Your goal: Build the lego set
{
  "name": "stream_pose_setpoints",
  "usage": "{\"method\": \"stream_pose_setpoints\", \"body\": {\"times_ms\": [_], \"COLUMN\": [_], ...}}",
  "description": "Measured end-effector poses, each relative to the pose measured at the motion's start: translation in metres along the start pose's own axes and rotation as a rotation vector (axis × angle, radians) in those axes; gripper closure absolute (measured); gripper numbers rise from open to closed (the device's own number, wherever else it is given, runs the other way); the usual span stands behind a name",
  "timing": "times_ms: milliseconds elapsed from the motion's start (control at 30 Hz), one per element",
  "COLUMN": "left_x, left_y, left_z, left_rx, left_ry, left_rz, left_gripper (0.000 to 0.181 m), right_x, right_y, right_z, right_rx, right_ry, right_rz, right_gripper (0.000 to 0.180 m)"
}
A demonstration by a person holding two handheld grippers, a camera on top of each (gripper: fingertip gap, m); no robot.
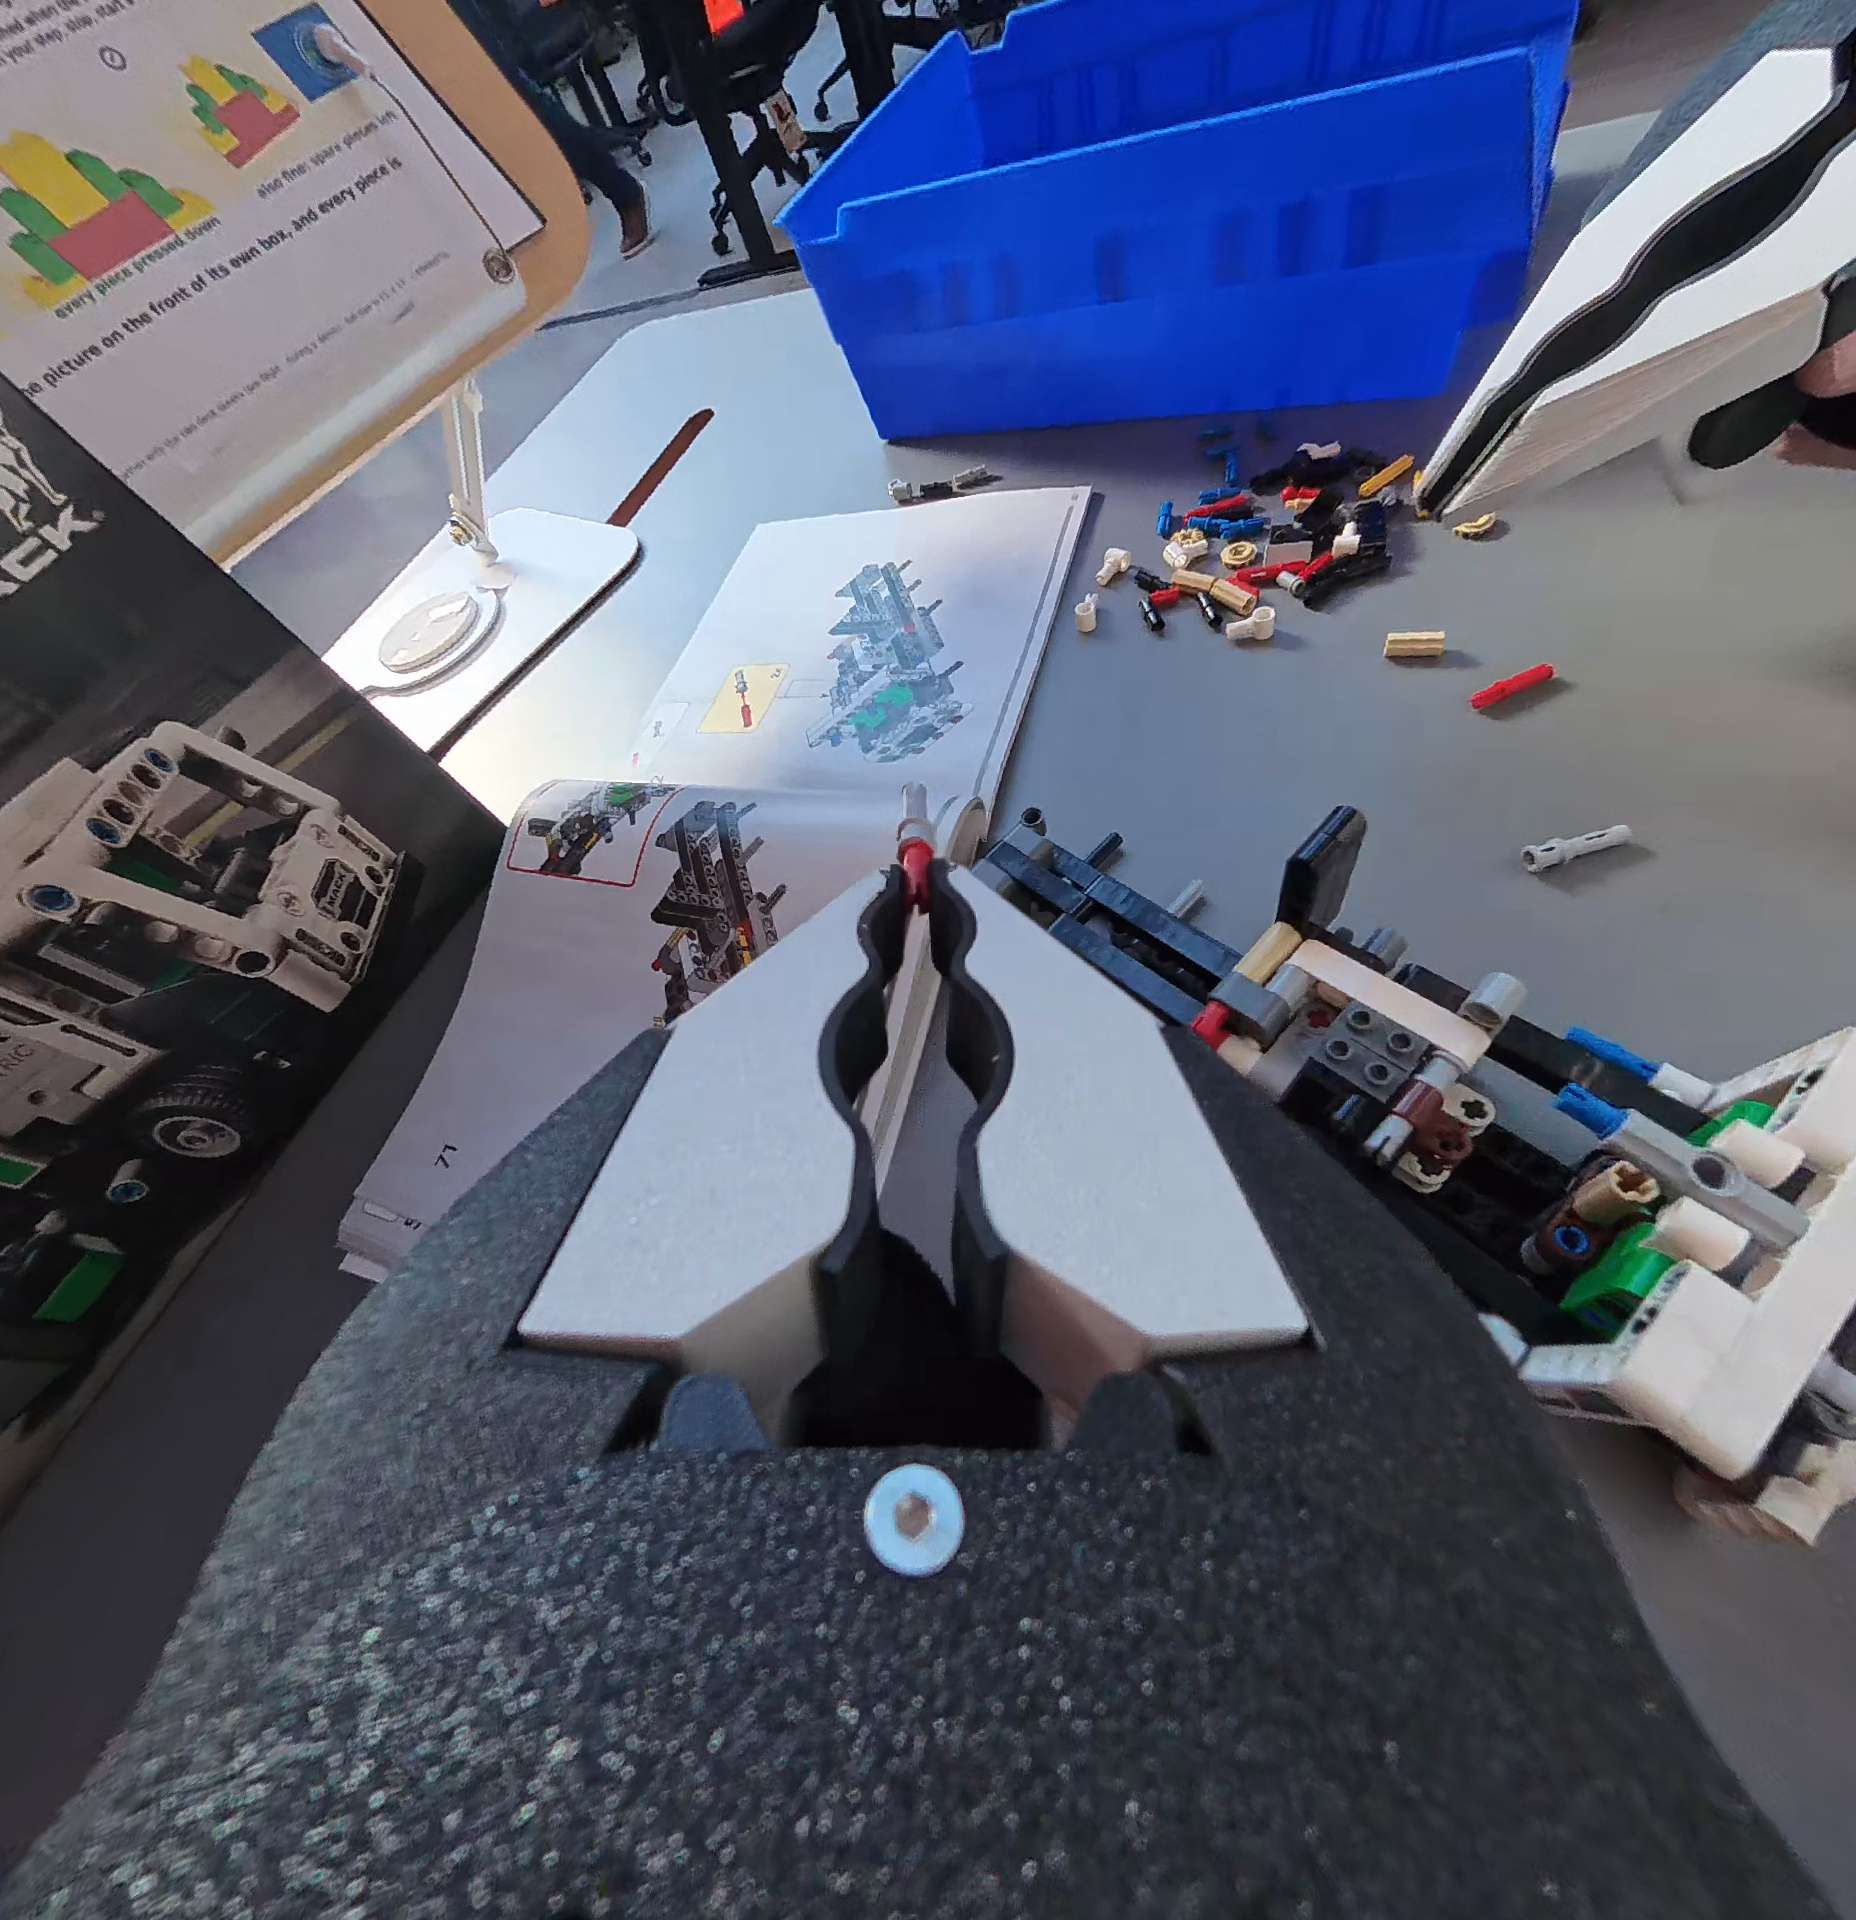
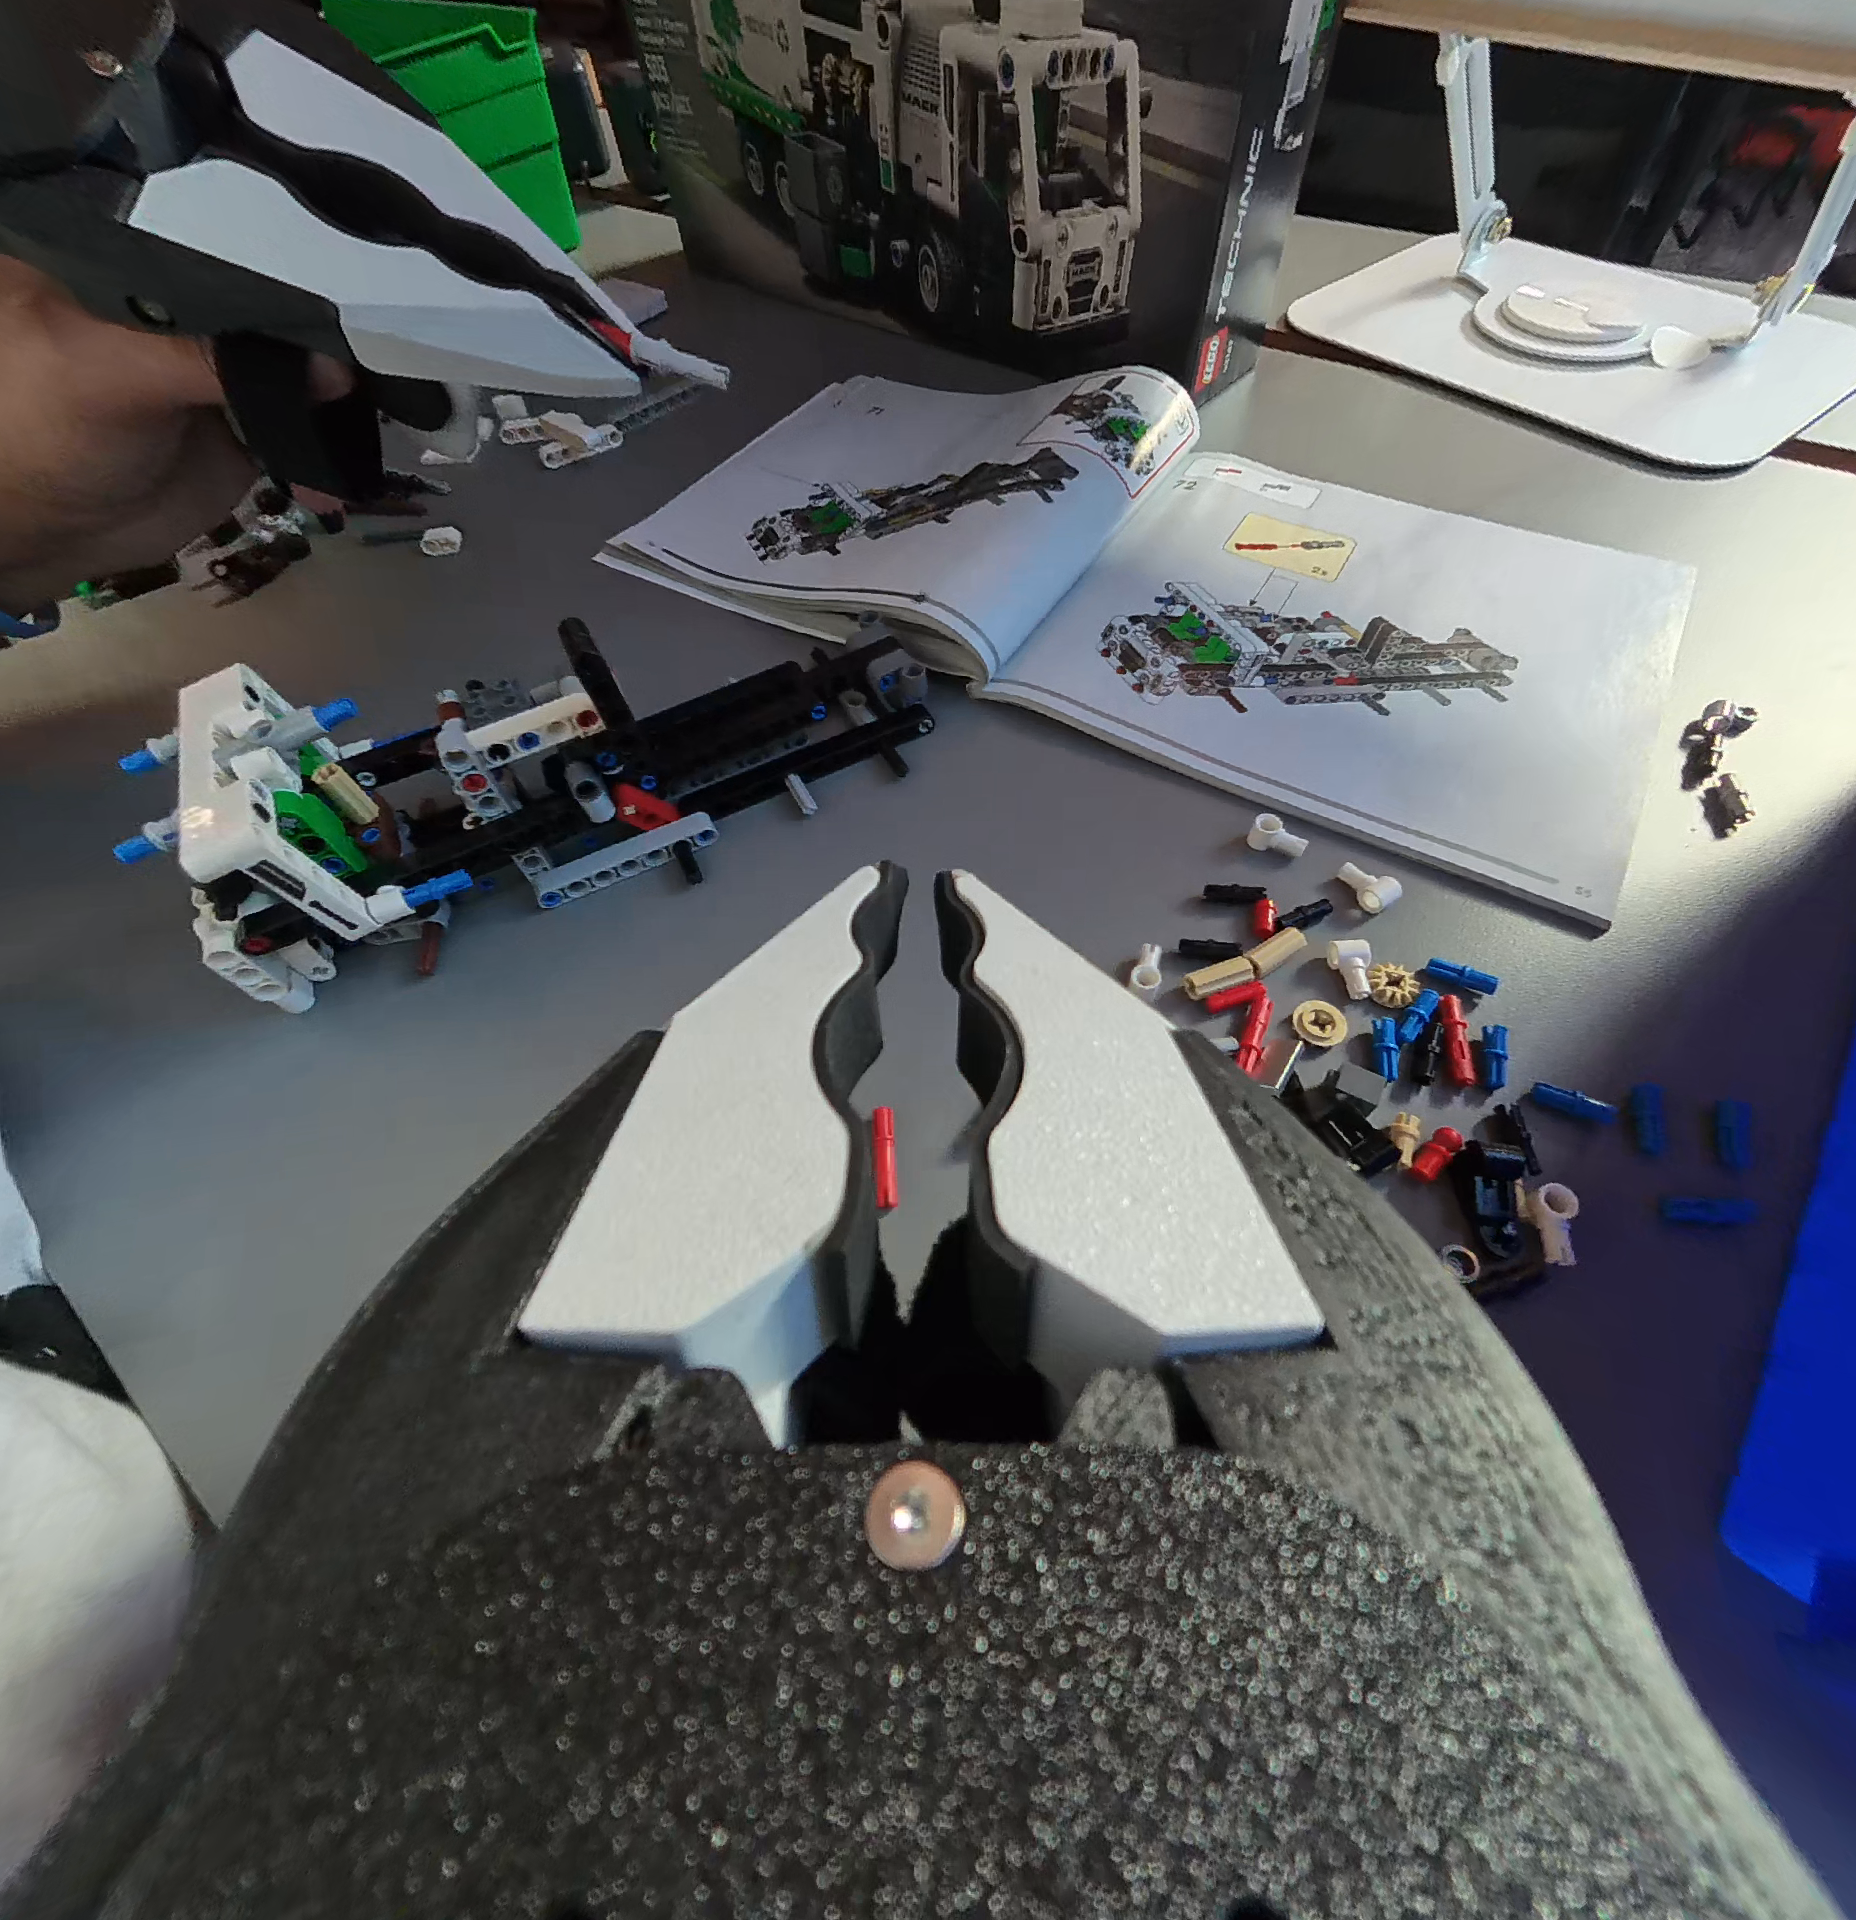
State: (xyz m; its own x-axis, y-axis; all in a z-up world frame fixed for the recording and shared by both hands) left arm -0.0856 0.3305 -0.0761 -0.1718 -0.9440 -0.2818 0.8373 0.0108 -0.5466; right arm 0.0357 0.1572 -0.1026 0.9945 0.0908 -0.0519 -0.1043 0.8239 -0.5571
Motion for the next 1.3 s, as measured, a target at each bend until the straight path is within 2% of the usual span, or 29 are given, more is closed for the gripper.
{"method": "stream_pose_setpoints", "body": {"times_ms": [567, 800, 967, 1133, 1233, 1300], "left_x": [0.044, 0.081, 0.100, 0.114, 0.121, 0.124], "left_y": [-0.056, -0.070, -0.083, -0.093, -0.093, -0.093], "left_z": [-0.006, 0.004, 0.014, 0.025, 0.027, 0.028], "left_rx": [-0.067, 0.000, 0.079, 0.156, 0.176, 0.199], "left_ry": [0.161, 0.281, 0.319, 0.349, 0.350, 0.333], "left_rz": [0.176, 0.209, 0.224, 0.272, 0.270, 0.282], "left_gripper": [0.179, 0.179, 0.180, 0.180, 0.180, 0.180], "right_x": [-0.060, -0.113, -0.120, -0.132, -0.139, -0.141], "right_y": [-0.002, 0.006, 0.009, 0.001, 0.000, 0.000], "right_z": [0.013, 0.043, 0.059, 0.070, 0.070, 0.069], "right_rx": [0.017, 0.101, 0.172, 0.216, 0.214, 0.213], "right_ry": [-0.084, 0.047, 0.165, 0.329, 0.376, 0.406], "right_rz": [0.089, 0.384, 0.518, 0.764, 0.822, 0.828], "right_gripper": [0.174, 0.170, 0.162, 0.160, 0.160, 0.169]}}
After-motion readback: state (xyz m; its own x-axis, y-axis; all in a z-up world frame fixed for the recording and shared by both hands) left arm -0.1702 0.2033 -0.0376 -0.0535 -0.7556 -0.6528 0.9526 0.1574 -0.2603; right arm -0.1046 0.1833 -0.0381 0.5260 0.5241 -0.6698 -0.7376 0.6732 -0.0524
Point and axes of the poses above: each gripper's, where its closed fingertips meet, y out along the fingers, z out of its top, x = y × z across the jaws, the point moved 4 cm from there along -y, back along the fingers, and after that the axes turned 10 degrees about -x, right-handed, at the moved point
